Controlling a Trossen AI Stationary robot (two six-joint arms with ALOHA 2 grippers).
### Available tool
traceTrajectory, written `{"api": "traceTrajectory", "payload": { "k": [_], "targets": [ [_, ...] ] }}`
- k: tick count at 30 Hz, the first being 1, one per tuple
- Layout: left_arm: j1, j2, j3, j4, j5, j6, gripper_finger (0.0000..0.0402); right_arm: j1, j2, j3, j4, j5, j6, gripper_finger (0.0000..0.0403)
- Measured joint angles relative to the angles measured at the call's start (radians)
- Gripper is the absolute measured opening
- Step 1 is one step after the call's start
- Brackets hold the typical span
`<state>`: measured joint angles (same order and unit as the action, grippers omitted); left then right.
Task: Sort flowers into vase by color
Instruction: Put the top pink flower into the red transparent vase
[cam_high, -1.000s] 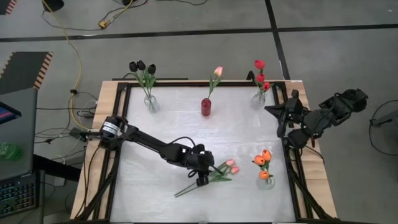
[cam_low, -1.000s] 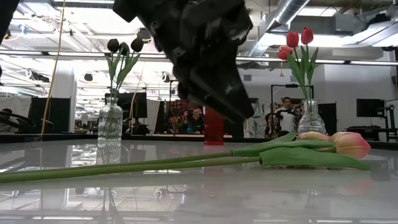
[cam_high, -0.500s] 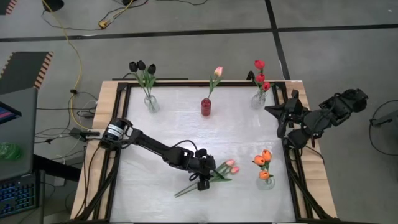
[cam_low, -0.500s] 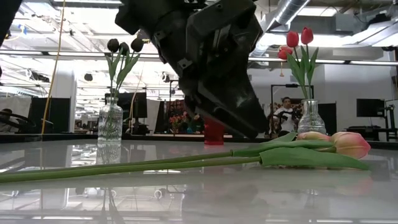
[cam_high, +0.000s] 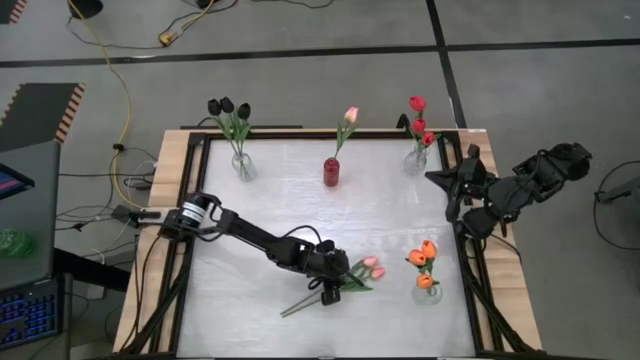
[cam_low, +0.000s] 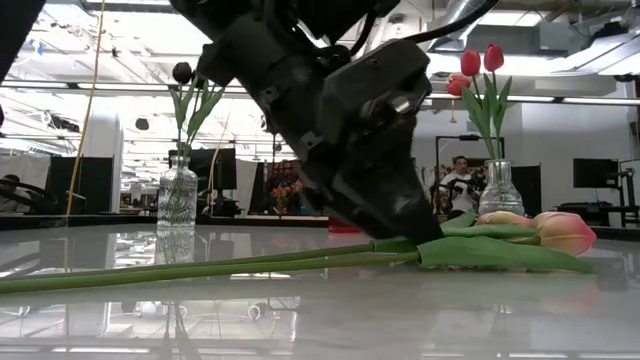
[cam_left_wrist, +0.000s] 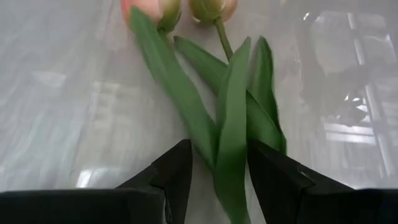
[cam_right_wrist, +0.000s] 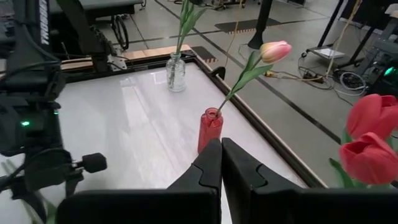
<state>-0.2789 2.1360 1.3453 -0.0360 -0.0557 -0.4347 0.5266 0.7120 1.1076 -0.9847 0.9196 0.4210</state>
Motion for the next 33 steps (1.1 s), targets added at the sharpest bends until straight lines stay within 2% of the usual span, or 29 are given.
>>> {"api": "traceTrajectory", "payload": {
  "k": [7,16,20,26,33],
  "targets": [
    [0.004,0.007,0.001,0.009,-0.012,-0.018,0.0126,0.0,0.0,0.0,0.0,-0.006,0.0,0.0036],
    [0.033,0.008,0.001,0.007,-0.002,-0.068,0.004,0.0,0.0,0.0,-0.003,-0.007,-0.003,0.0036],
    [0.06,0.009,0.001,0.013,0.032,-0.106,0.0008,0.0,-0.007,0.0,-0.006,-0.016,-0.003,0.0036],
    [0.109,0.006,0.001,0.041,0.054,-0.109,0.0003,0.0,-0.016,0.0,-0.038,-0.036,-0.002,0.0036],
    [0.173,-0.071,0.0,0.07,0.03,-0.049,0.0002,0.0,-0.014,0.0,-0.043,-0.036,-0.002,0.0036]
  ]
}}
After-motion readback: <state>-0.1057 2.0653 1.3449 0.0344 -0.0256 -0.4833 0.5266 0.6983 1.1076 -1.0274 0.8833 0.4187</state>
